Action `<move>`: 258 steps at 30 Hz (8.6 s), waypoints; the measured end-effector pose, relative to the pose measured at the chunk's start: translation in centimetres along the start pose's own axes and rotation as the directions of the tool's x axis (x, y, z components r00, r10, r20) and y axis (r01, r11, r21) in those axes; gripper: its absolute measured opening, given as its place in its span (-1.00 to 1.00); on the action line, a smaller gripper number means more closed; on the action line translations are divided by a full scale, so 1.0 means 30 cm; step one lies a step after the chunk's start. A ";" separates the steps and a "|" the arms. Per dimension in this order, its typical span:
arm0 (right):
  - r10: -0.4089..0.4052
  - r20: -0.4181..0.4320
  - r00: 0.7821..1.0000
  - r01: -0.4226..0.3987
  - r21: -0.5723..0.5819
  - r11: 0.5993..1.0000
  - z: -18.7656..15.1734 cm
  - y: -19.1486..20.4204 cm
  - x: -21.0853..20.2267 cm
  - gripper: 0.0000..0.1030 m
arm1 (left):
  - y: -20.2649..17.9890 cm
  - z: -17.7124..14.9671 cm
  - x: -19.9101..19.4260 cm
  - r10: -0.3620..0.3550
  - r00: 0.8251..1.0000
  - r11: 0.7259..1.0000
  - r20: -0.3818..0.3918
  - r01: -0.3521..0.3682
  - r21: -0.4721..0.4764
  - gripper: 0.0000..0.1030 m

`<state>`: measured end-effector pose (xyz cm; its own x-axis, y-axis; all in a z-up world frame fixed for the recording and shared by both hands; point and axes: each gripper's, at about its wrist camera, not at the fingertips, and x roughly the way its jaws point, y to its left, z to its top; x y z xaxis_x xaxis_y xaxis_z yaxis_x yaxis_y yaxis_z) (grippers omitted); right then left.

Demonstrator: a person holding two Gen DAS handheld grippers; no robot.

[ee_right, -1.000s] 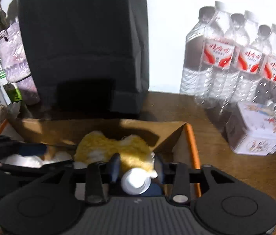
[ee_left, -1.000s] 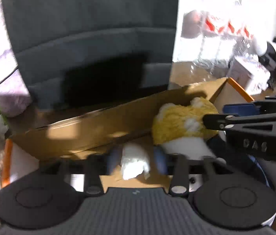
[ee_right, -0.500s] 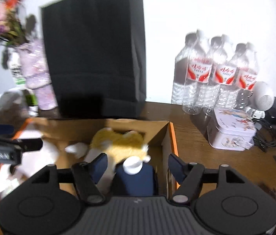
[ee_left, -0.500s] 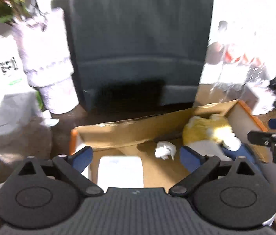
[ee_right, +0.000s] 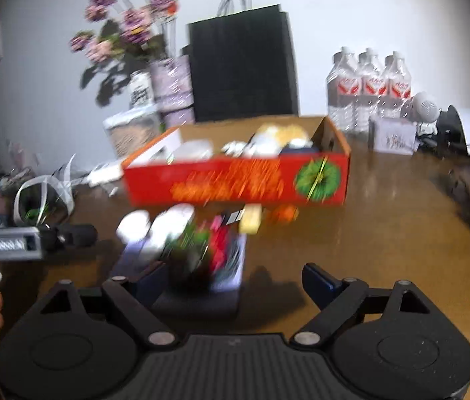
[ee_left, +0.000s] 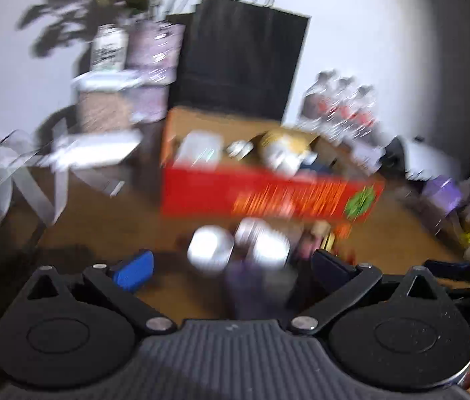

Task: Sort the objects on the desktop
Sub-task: 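Grasp the round white lid with the left tool while the right tool grasps the red-green toy, then carry the lid and toy into the cardboard box and open both tools, then move both tools back over the lavender pouch and cable, then grasp a white cap with the left tool while the right tool grasps the black cable, then carry the cap and cable into the cardboard box and open both tools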

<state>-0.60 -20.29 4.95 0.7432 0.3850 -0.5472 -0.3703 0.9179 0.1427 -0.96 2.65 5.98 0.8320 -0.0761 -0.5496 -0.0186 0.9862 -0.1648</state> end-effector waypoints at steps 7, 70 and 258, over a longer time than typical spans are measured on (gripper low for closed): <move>-0.025 0.008 1.000 0.024 0.084 0.996 -0.130 0.018 -0.044 0.72 | -0.040 -0.170 -0.058 0.062 0.998 0.995 0.013 -0.063 0.084 1.00; -0.039 0.211 0.977 0.015 0.117 0.993 -0.022 -0.083 -0.188 -0.38 | -0.064 0.035 -0.128 -0.077 0.994 0.992 0.078 0.069 0.102 -0.21; -0.040 -0.226 0.973 0.025 -0.066 0.997 0.579 -0.054 0.805 -0.26 | -0.013 0.444 0.732 -0.026 0.960 0.933 -0.281 0.124 0.338 0.05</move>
<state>27.62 -10.80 5.82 0.6119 0.3162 -0.7249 -0.3874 0.9189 0.0738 24.73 2.57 4.89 0.6432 -0.1397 -0.7528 0.2732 0.9604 0.0552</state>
